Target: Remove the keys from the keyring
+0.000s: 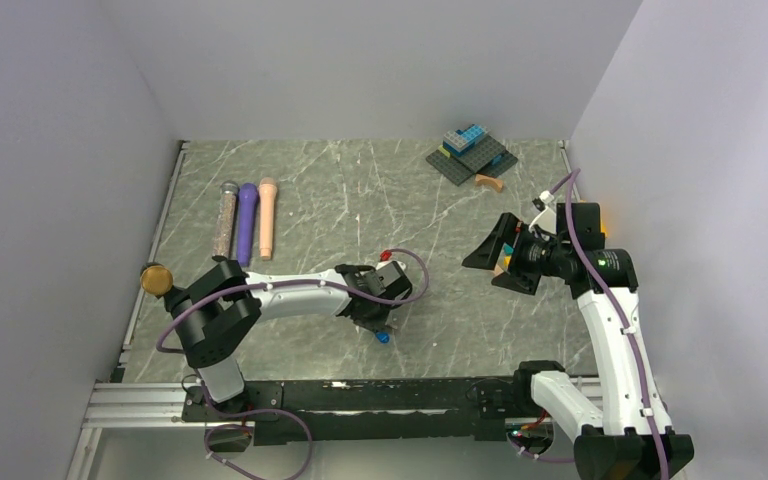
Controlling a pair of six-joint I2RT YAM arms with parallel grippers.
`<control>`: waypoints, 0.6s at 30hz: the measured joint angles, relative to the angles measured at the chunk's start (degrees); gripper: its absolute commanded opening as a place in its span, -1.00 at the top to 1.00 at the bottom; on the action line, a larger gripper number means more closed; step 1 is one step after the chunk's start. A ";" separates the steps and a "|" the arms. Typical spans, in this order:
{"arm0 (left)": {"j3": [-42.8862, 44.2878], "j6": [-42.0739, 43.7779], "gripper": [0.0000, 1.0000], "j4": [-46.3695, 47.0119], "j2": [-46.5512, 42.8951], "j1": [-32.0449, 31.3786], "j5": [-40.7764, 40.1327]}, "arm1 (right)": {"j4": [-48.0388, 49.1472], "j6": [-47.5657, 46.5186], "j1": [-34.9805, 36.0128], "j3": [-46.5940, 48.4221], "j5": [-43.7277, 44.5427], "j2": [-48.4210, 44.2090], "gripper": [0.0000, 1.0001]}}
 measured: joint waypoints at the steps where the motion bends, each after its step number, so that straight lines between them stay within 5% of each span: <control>1: 0.13 0.13 0.67 -0.07 0.13 0.00 0.00 | 0.00 -0.09 0.00 0.13 0.00 0.00 -1.00; 8: 0.55 0.70 1.00 0.02 0.15 0.00 -0.02 | -0.55 -0.44 0.00 0.42 0.02 -0.04 -1.00; 18: 1.42 1.20 1.00 -1.18 -0.20 0.00 -0.55 | -0.79 -0.79 0.00 0.59 -0.70 -0.15 -1.00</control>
